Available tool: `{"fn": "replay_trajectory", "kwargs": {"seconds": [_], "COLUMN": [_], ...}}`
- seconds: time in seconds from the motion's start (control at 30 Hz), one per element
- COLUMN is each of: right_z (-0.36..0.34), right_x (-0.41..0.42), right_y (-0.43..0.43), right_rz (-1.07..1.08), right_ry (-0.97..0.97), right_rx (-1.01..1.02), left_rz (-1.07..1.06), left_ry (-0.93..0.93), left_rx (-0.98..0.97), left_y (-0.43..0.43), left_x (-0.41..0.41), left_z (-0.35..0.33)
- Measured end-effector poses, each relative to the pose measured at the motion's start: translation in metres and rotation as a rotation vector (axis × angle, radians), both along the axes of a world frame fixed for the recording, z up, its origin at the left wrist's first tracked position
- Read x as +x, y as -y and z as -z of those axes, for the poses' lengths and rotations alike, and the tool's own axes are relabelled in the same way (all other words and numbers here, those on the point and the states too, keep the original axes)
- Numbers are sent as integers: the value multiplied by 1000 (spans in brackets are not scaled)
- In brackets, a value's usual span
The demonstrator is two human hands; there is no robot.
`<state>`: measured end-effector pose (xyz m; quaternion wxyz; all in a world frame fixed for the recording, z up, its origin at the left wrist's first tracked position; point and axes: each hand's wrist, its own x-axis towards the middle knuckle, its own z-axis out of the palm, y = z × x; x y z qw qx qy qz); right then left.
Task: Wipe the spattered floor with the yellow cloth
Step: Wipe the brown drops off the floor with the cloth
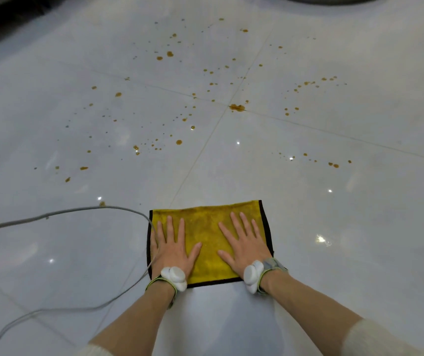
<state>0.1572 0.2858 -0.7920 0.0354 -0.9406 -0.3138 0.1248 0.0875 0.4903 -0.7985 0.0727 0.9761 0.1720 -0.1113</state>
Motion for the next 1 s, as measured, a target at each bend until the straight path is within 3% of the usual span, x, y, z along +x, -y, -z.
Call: {"fn": "replay_trajectory", "kwargs": {"seconds": [0.57, 0.77, 1.0], "right_z": [25, 13, 15], "right_x": [185, 164, 80], "right_y": [-42, -31, 1], "right_rz": [298, 279, 143], "right_ry": [118, 77, 51], "right_rx": [54, 21, -38], "left_rz": [101, 97, 7], "left_ry": [85, 114, -4], "left_rx": [90, 65, 38], "left_y": [-40, -29, 4], "left_x": [207, 177, 85], "left_z": [16, 11, -1]}}
